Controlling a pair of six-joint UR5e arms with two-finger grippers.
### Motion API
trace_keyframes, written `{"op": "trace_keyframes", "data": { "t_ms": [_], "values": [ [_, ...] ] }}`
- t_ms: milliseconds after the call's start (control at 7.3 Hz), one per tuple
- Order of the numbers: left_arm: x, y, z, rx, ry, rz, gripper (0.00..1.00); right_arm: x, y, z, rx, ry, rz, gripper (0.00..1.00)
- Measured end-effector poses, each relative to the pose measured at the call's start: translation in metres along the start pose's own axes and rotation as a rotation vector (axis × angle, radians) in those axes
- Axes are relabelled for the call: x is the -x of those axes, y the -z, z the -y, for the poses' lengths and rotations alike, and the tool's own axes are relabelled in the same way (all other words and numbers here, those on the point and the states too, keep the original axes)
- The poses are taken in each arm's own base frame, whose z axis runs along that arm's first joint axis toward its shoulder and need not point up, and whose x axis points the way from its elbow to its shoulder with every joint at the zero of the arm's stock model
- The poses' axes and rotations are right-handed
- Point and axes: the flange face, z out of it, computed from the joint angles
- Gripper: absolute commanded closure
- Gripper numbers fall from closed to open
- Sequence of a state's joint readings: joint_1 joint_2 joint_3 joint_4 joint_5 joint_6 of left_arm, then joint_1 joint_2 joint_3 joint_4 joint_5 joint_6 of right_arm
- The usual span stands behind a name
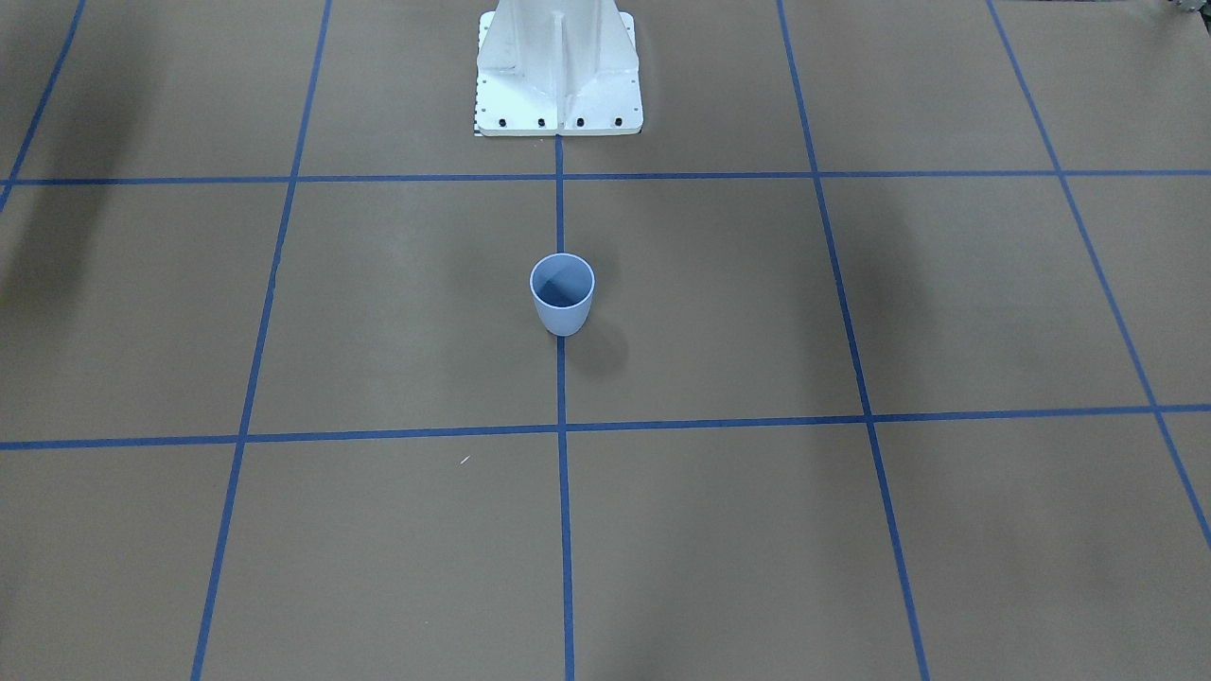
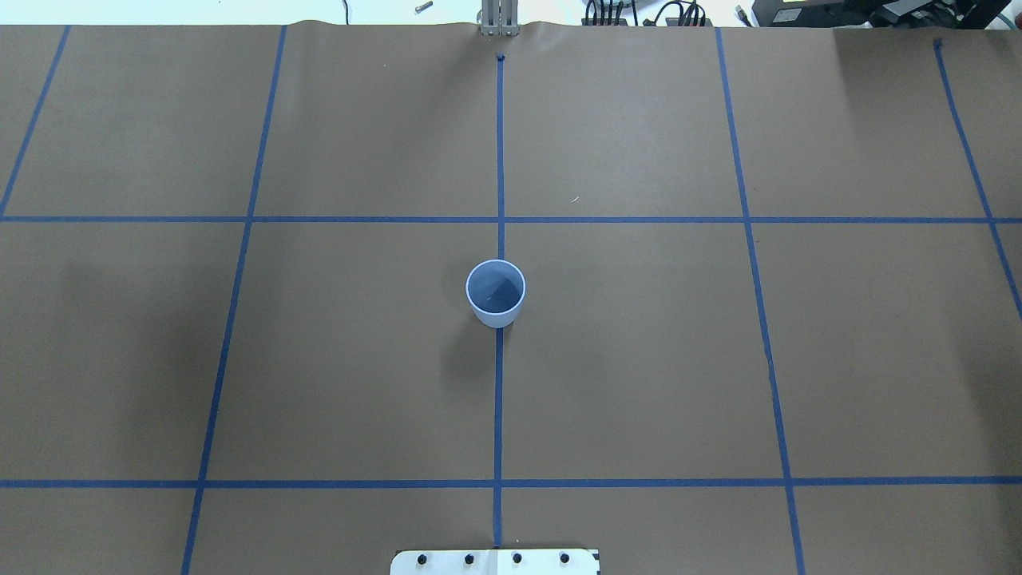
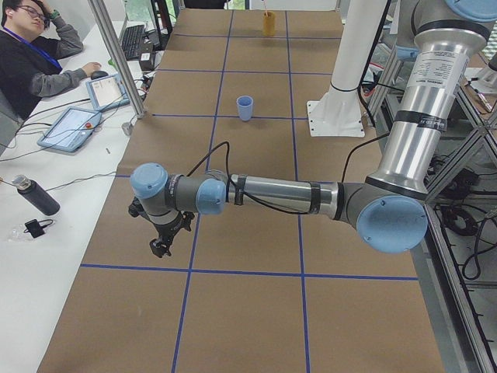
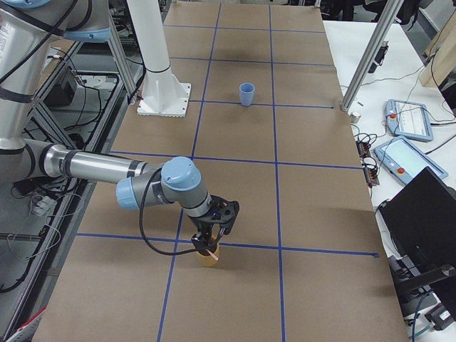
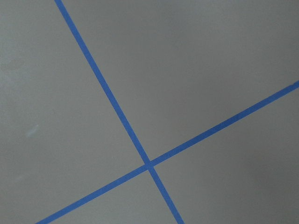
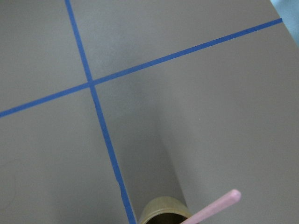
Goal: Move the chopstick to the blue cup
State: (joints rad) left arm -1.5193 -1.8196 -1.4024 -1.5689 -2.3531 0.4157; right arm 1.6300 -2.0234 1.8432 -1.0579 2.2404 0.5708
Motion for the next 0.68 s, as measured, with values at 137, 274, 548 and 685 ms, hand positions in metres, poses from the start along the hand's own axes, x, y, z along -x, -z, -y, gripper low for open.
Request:
{"op": "trace_keyframes", "data": {
  "t_ms": [137, 274, 548, 685],
  "values": [
    [0.000, 0.000, 0.000, 0.000, 0.001, 0.000, 0.01, -0.013, -0.010, -0.004, -0.041, -0.055, 0.015, 0.06],
    [0.000, 0.000, 0.000, 0.000, 0.003, 0.000, 0.01, -0.021, -0.016, -0.006, -0.058, -0.087, 0.022, 0.16],
    [-0.001, 0.000, 0.000, -0.001, 0.003, 0.000, 0.01, -0.022, -0.020, -0.006, -0.063, -0.140, 0.029, 0.21],
    [-0.001, 0.001, 0.000, -0.002, 0.004, 0.001, 0.01, -0.022, -0.022, -0.006, -0.060, -0.154, 0.029, 0.29]
  ]
}}
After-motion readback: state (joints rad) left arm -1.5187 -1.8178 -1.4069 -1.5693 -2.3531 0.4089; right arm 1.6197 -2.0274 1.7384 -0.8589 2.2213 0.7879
